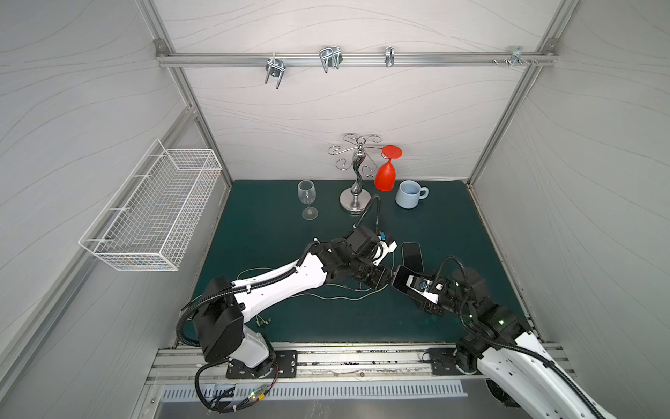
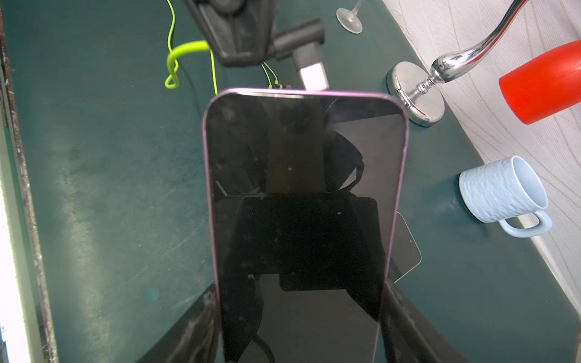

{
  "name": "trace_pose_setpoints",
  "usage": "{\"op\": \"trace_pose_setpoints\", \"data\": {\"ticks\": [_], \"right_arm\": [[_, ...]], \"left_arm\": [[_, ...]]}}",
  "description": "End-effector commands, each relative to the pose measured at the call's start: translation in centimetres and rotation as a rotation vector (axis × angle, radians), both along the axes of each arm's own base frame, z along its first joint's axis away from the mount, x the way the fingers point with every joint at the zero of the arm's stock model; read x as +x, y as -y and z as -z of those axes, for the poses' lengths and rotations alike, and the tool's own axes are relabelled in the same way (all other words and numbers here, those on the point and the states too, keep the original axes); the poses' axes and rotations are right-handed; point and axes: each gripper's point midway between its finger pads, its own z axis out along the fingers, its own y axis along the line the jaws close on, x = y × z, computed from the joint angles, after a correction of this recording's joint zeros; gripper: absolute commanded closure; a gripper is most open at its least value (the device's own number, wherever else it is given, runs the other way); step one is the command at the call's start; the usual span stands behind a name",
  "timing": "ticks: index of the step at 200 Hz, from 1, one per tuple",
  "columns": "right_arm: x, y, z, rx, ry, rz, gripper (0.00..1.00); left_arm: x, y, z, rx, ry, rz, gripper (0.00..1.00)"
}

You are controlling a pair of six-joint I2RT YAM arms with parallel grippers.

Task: Plug wired earphones into phones
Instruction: Insert the wired earphone into the phone.

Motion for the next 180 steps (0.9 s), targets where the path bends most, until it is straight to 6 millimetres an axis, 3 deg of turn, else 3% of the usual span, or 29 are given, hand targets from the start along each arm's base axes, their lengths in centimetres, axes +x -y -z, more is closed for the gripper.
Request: {"op": "trace_pose_setpoints", "data": {"ticks": [1, 75, 180], "right_arm": [[0.2, -0.7, -1.3, 0.029, 0.061, -0.035, 0.35], [-0.3, -0.8, -0.9, 0.016, 0.048, -0.067, 0.35], [-0.7, -1.0, -0.5, -0.006, 0.046, -0.098, 0.35]], "left_arm": [[0.5, 0.8, -1.3, -0.018, 0.041, 0.016, 1.00], [-0.7, -0.1, -0.7, 0.027, 0.046, 0.093, 1.00], [-1.7, 0.1, -0.6, 0.043, 0.021, 0.180, 1.00]]}}
